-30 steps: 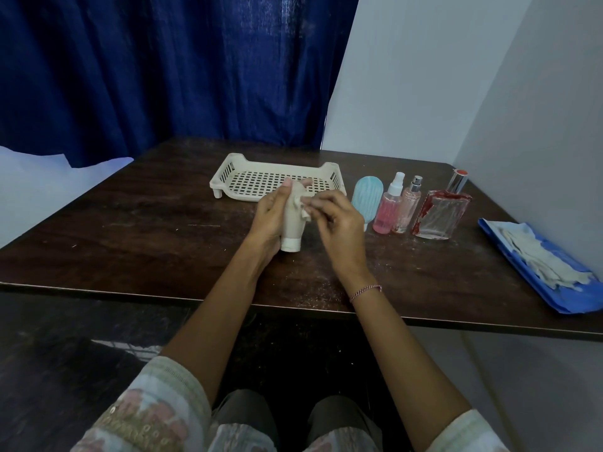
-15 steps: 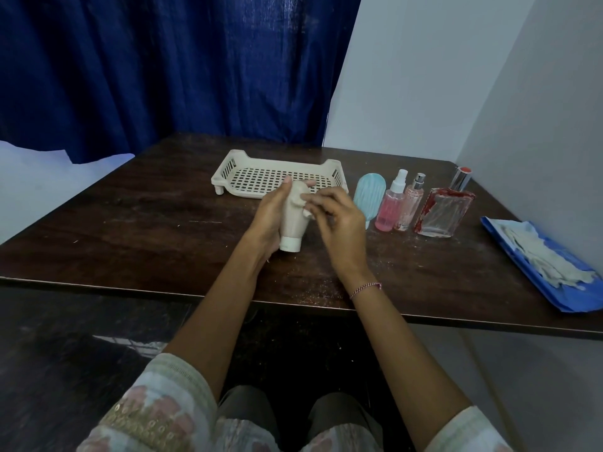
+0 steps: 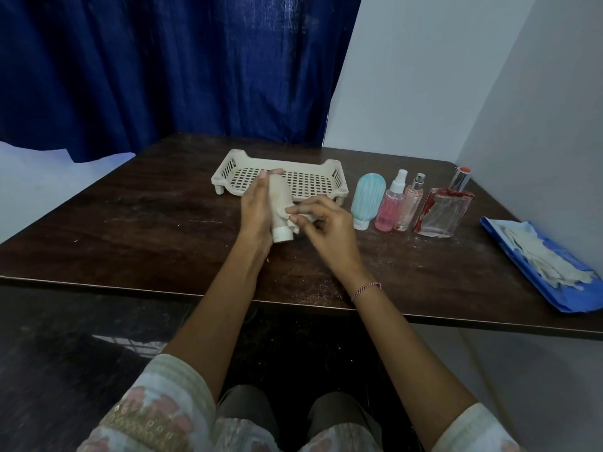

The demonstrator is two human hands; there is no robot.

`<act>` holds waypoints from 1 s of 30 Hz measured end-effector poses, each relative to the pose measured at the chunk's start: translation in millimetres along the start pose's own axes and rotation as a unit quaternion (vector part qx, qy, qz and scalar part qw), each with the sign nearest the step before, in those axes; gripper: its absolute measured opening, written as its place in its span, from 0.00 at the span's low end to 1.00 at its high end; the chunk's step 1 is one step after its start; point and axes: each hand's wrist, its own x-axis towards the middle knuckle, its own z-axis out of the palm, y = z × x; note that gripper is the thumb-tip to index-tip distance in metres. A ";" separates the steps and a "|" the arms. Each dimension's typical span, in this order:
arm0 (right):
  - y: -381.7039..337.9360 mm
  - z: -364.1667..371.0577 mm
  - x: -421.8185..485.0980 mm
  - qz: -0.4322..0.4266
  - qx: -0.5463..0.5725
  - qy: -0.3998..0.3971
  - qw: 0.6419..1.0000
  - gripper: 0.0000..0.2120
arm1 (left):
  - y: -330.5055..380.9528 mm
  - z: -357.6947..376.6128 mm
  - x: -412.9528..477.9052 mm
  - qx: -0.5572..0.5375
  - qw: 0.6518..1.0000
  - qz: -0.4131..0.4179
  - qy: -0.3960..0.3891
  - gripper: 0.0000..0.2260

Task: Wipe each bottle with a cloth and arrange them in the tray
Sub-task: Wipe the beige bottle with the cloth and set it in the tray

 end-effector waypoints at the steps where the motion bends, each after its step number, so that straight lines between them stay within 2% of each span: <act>1: -0.3 0.7 -0.4 0.002 0.004 -0.017 1.000 0.08 | -0.7 -2.8 2.4 0.005 1.000 0.015 0.017 0.14; 5: -2.2 2.5 -2.2 -0.024 -0.007 -0.073 0.997 0.09 | 3.6 -4.8 1.9 0.018 0.995 0.035 0.090 0.16; 9: -4.9 4.6 -3.6 -0.070 -0.025 -0.103 0.992 0.15 | 5.0 -4.7 5.4 -0.082 0.988 -0.009 0.128 0.16; 12: -4.1 6.7 -3.8 -0.120 -0.095 -0.074 0.985 0.15 | 2.4 -2.3 4.6 -0.130 0.986 -0.074 0.077 0.14; 14: -3.1 8.4 -4.4 -0.162 -0.142 -0.056 0.975 0.13 | 0.2 1.5 3.9 -0.112 0.990 -0.083 0.016 0.14; 16: -2.3 9.5 -4.7 -0.184 -0.170 -0.058 0.967 0.11 | -1.5 3.8 4.5 -0.079 0.994 -0.077 -0.013 0.13; 18: -2.1 9.3 -5.0 -0.187 -0.186 -0.065 0.962 0.10 | -1.9 3.8 4.2 -0.058 0.993 -0.100 -0.011 0.13; 20: -3.1 8.8 -5.4 -0.182 -0.194 -0.077 0.961 0.11 | 1.5 6.9 0.6 -0.064 0.990 -0.126 -0.012 0.09; 25: -8.4 9.5 -4.5 -0.164 -0.196 -0.083 0.963 0.09 | 2.1 6.5 3.0 -0.051 0.985 -0.154 0.053 0.14; 30: -9.7 6.1 -3.4 -0.121 -0.181 -0.053 0.975 0.14 | -0.6 0.5 5.1 -0.008 0.987 -0.144 0.070 0.19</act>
